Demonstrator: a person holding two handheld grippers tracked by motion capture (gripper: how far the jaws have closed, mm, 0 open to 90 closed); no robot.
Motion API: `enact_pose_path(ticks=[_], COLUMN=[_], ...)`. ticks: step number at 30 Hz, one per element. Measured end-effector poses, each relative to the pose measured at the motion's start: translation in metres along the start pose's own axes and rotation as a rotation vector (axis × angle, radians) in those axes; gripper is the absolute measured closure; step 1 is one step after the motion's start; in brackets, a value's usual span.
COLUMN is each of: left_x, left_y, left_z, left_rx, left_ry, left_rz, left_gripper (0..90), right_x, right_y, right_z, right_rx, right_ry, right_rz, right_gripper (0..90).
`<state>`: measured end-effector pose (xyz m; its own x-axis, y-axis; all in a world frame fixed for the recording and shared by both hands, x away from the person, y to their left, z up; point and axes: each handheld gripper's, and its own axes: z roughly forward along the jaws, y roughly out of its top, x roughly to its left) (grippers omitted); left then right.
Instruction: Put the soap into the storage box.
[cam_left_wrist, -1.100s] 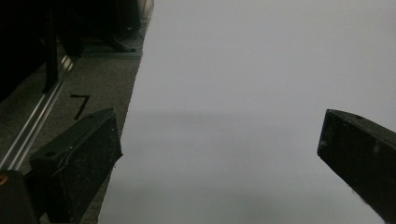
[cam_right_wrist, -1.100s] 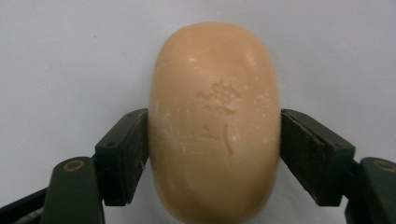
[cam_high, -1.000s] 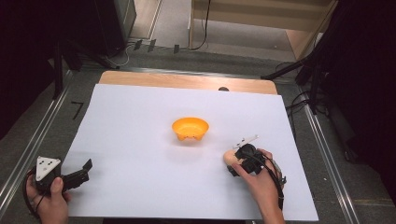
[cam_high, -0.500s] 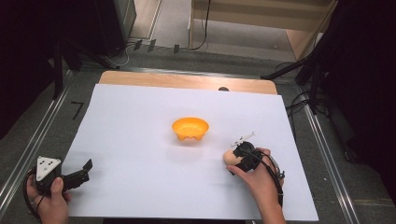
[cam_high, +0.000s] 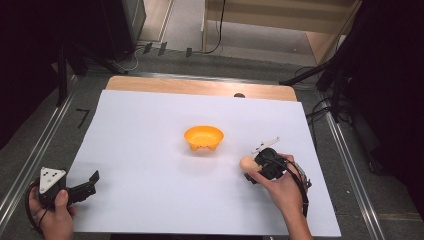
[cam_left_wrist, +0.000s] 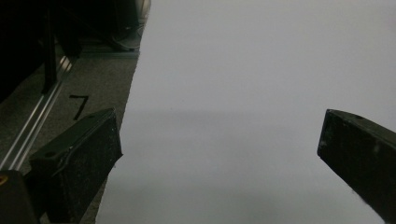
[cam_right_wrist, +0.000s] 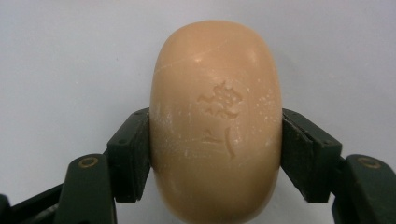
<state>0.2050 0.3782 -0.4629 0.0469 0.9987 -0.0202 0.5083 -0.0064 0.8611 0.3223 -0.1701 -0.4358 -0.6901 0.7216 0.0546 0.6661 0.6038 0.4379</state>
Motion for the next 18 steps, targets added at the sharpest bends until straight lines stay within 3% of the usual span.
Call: enact_pose_path(ticks=[6,10,18], left_x=[0.000,0.000,0.001], left_y=[0.000,0.000,0.000], left_z=[0.000,0.000,0.000], left_rx=[-0.001,-0.004,0.001], left_ry=[-0.002,-0.003,-0.005], left_rz=[0.002,-0.001,-0.002], left_gripper=[0.0,0.0,0.0], right_x=[-0.001,-0.002,-0.005], right_y=[0.012,0.023,0.043], right_z=[-0.011,-0.013,-0.017], right_rx=[-0.026,-0.040,-0.041], right_ry=[-0.002,0.045,0.040], right_rz=[-0.069,-0.100,-0.176], right_gripper=[33.5,33.5,33.5])
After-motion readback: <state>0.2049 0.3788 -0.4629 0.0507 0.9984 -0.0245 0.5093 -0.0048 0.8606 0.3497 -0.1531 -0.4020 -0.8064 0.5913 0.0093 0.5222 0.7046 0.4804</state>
